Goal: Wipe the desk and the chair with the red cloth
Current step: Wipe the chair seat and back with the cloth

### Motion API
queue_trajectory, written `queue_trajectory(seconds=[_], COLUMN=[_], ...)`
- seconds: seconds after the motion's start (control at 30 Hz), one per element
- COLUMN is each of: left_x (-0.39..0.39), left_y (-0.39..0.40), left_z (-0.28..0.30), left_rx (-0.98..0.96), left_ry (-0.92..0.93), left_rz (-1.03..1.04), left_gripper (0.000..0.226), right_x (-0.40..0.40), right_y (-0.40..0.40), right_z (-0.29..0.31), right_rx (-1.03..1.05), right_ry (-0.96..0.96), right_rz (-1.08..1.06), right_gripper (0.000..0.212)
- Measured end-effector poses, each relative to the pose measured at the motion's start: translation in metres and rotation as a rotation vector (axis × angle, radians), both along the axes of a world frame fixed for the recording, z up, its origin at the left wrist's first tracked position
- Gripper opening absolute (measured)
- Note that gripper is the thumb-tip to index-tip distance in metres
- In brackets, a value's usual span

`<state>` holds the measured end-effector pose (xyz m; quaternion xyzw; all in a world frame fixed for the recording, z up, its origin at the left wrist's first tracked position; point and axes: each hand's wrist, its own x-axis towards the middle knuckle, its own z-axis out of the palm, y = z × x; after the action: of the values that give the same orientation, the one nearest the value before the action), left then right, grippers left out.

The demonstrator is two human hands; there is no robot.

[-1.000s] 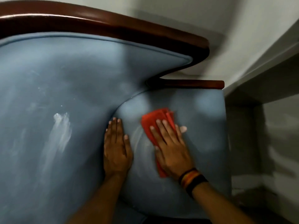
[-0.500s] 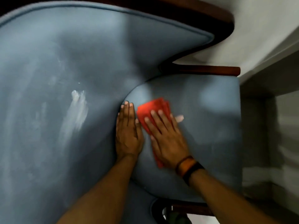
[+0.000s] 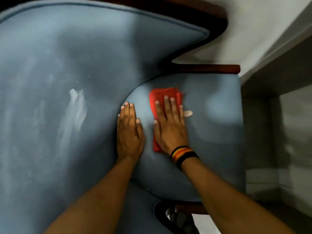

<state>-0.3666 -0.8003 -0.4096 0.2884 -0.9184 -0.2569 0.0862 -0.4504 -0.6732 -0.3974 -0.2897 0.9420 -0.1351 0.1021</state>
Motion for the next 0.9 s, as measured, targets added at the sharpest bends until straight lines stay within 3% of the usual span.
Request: queue_trajectory(seconds=[0.07, 0.2, 0.27, 0.37, 0.5, 0.67, 0.8, 0.9], left_x=[-0.002, -0.041, -0.069, -0.086, -0.076, -0.036, -0.004, 0.002], left_y=[0.003, 0.047, 0.075, 0.086, 0.068, 0.04, 0.126, 0.212], left_z=[0.016, 0.035, 0.026, 0.005, 0.002, 0.004, 0.008, 0.003], left_rx=[-0.024, -0.094, -0.117, -0.212, -0.245, -0.249, -0.069, 0.092], left_ry=[0.008, 0.138, 0.068, -0.024, 0.085, -0.114, -0.177, -0.307], left_rz=[-0.035, -0.346, -0.456, -0.449, -0.194, 0.264, 0.677, 0.668], left_gripper=[0.056, 0.059, 0.059, 0.059, 0.052, 0.056, 0.064, 0.072], right_x=[0.003, -0.04, -0.052, -0.053, -0.053, -0.052, -0.05, -0.051], right_y=[0.021, 0.083, 0.102, 0.108, 0.112, 0.108, 0.107, 0.109], right_z=[0.006, 0.006, -0.002, -0.019, -0.022, -0.015, -0.013, -0.013], right_rx=[-0.065, 0.009, 0.103, 0.101, 0.058, 0.06, 0.09, 0.082], right_ry=[-0.034, 0.02, 0.047, 0.125, 0.166, 0.16, 0.157, 0.149], right_rz=[0.013, -0.247, -0.229, -0.184, -0.189, -0.187, -0.192, -0.184], right_gripper=[0.066, 0.066, 0.067, 0.066, 0.066, 0.066, 0.067, 0.066])
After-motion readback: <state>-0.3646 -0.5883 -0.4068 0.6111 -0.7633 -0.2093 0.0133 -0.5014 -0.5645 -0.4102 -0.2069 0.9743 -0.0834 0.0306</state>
